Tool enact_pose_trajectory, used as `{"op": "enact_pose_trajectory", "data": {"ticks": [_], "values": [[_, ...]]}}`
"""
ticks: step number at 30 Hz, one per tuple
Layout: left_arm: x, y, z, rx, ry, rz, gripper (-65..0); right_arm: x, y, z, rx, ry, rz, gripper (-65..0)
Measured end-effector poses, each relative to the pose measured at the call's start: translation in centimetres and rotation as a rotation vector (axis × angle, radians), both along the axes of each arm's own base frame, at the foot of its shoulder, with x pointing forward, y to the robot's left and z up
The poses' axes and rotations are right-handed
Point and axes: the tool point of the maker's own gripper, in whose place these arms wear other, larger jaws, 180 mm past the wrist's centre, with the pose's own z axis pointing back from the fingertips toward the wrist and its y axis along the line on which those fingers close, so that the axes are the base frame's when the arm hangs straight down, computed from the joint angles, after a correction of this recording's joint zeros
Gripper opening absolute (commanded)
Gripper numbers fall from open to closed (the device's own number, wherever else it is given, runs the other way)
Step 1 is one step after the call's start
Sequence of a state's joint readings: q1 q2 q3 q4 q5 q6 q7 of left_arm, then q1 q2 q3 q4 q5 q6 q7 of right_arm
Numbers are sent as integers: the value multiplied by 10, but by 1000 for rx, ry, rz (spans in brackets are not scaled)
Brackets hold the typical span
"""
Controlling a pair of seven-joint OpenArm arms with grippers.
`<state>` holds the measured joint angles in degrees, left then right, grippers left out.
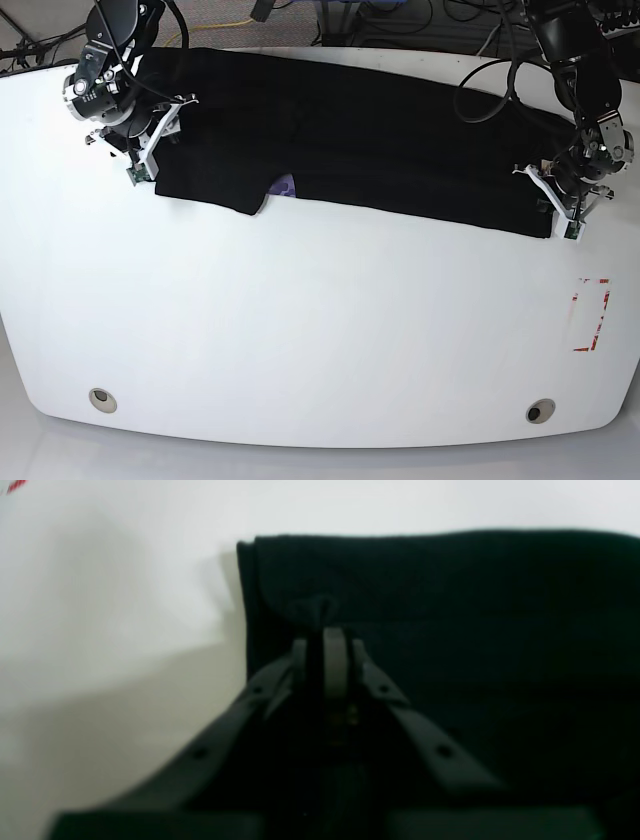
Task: Fold the T-shirt properly
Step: 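Fold the hem up toward the collar with both grippers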
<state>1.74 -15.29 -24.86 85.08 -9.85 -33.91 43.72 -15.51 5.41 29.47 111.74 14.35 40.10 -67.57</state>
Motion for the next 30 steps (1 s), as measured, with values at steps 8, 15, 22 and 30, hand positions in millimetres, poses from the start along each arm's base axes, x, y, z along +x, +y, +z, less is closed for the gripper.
{"op": "enact_pose_trajectory", "data": {"ticks": [8,15,22,30], "values": [[-2,-7,8,25,-16,-30,-247,17,-38,32,83,-149,-155,-168],[11,-14,37,53,-102,-56,-253,64,-32,35,178,-186,-124,-168],[11,-16,37,54,-103,-59,-253,85,-28,7,186,-83,-122,-170],[6,-14,27,43,-74,-50,-253,89,-15,-17,225,-5,-98,-182]]}}
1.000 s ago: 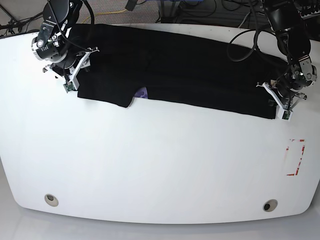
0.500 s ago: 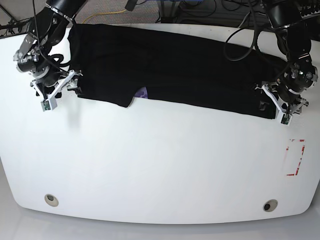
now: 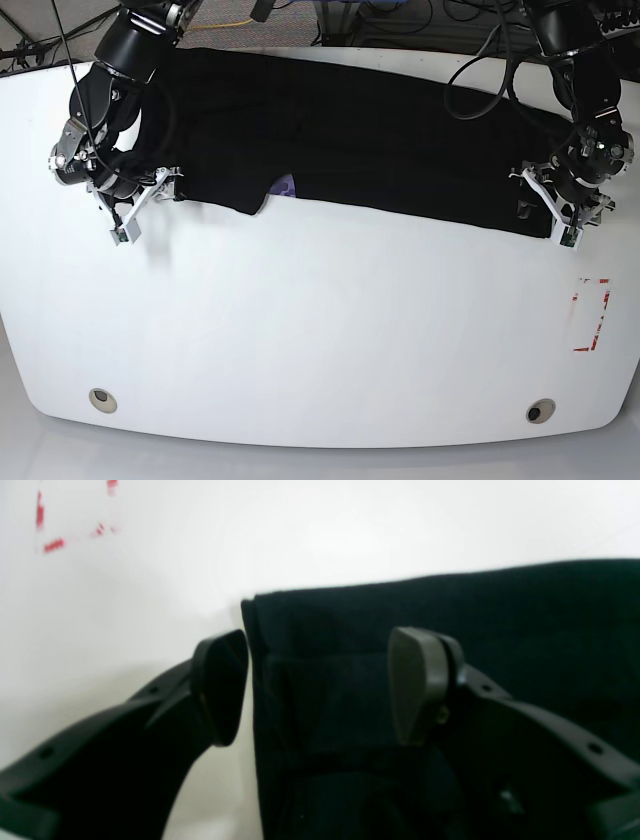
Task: Fold the T-shirt properly
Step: 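Fold the hem up toward the collar with both grippers, then release the hem and lift both grippers off the folded shirt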
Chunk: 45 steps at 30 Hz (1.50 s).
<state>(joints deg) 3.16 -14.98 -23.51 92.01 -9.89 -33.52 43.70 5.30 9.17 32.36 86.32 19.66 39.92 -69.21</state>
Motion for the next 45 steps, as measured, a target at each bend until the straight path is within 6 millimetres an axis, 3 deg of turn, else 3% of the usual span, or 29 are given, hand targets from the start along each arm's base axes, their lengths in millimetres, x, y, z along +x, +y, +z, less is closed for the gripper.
{"op": "enact_pose_trajectory", "data": {"ticks": [7,14,17,25,37,45], "values": [[-3,2,-6,-7,17,8,-253,4,6,-11,63,5,-14,-445],[-5,2,-9,-9,27,9,-253,3,8,-12,69,-3,-16,-555],[-8,0,-13,-12,36,5,-253,5,5,-3,36,-22,-9,-642],[-13,-4,-27,-45,69,16,-253,6,1,30,-34,-109,15,-650],[-18,-2,-40,-58,107,28,-253,-64,21,57,-13,-137,89,-650],[-19,-2,-42,-60,111,29,-253,-106,19,48,82,-93,49,-650]]}}
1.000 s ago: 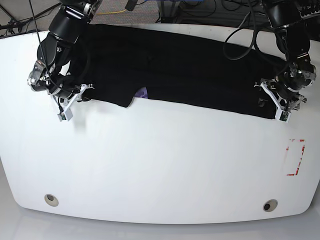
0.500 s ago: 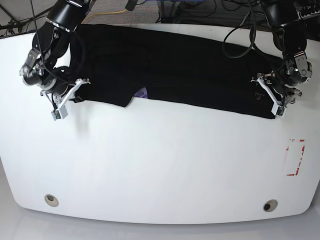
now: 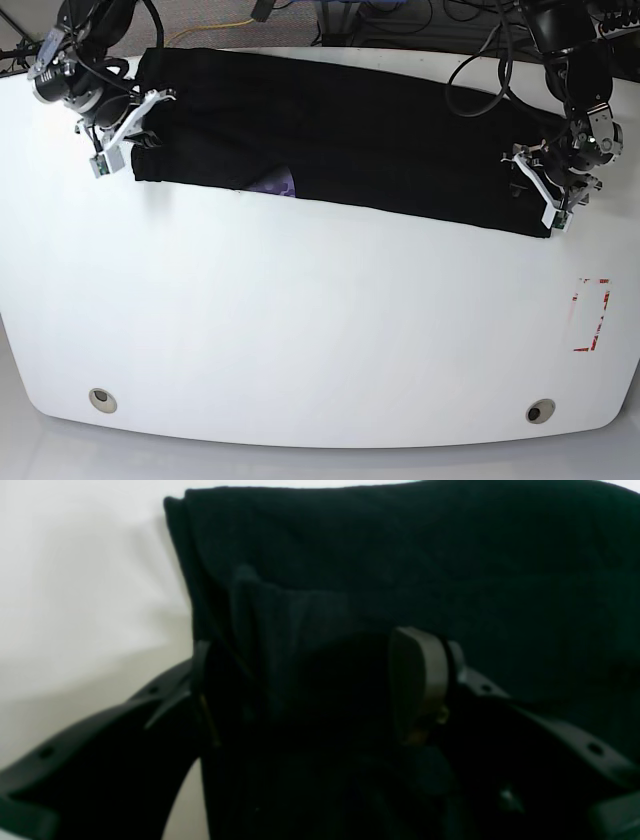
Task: Fold the T-shirt properly
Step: 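Release the hem and lift both grippers off the folded shirt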
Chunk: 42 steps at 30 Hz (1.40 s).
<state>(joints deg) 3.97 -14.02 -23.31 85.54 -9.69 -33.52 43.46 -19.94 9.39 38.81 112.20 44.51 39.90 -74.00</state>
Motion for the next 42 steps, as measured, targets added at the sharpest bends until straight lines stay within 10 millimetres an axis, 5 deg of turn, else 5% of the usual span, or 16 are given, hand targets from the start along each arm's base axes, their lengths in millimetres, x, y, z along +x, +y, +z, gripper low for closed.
{"op": "enact_pose_trajectory", "data": {"ticks": [10,14,19,21,27,33,42], "values": [[0,0,0,0,1,1,-253,-49,13,-16,81,104,11,-639],[0,0,0,0,1,1,-253,-56,-3,-15,49,119,-19,-479],[0,5,3,-11,-13,24,-250,-54,-23,-6,29,85,-74,-200],[0,8,5,-19,-21,38,-249,-51,-21,-1,58,61,-78,-152],[12,2,38,-206,-156,85,-208,-27,4,19,199,-51,-37,-149],[-5,35,44,-321,-124,223,-146,-5,37,15,304,-67,39,-151],[-20,46,26,-411,-50,297,-142,-12,51,-29,405,75,22,-151]]}}
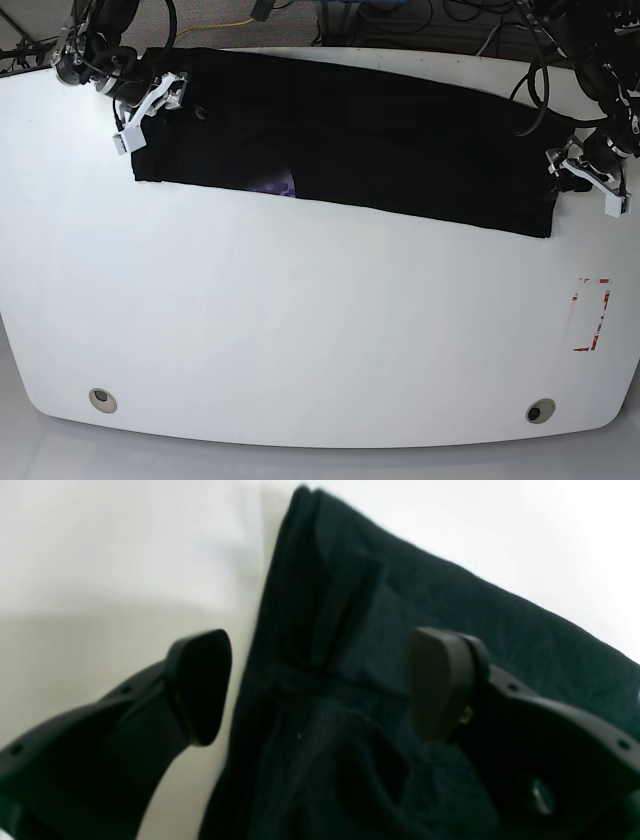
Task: Fold the T-shirt properly
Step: 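Release the hem and lift both grippers off the folded shirt, then move the left gripper to the shirt's middle and grasp the fabric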
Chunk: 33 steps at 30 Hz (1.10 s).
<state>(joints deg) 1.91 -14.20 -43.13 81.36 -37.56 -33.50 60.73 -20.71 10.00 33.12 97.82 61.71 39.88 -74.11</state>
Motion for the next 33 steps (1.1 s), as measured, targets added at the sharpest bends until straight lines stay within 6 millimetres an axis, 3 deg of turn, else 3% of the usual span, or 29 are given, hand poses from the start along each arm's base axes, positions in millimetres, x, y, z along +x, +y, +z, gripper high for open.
{"op": "enact_pose_trajectory", "data": {"ticks": [5,8,15,18,21,23,24,30,33], "values": [[-6,14,-11,-18,43,20,-142,-1,2,-8,25,24,-10,-151],[-12,12,-19,-31,69,21,-142,-5,-1,-14,-7,44,-7,-151],[-3,-20,-26,-39,73,-87,-147,2,-7,-18,-73,43,-5,-151],[1,-35,-28,-46,76,-133,-224,2,-8,-20,-82,43,-8,-151],[0,-40,-31,-48,84,-151,-407,5,-11,-20,-94,33,-19,-151],[-2,-43,-34,-42,98,-165,-587,5,-11,-20,-95,33,-19,-152],[-3,-45,-36,-41,107,-171,-643,5,-11,-20,-95,33,-20,-160],[-8,-49,-37,-36,124,-186,-639,4,-13,-22,-112,41,-20,-282],[-13,-56,-19,-20,77,-212,-639,2,-17,-26,-140,53,-19,-327]]}}
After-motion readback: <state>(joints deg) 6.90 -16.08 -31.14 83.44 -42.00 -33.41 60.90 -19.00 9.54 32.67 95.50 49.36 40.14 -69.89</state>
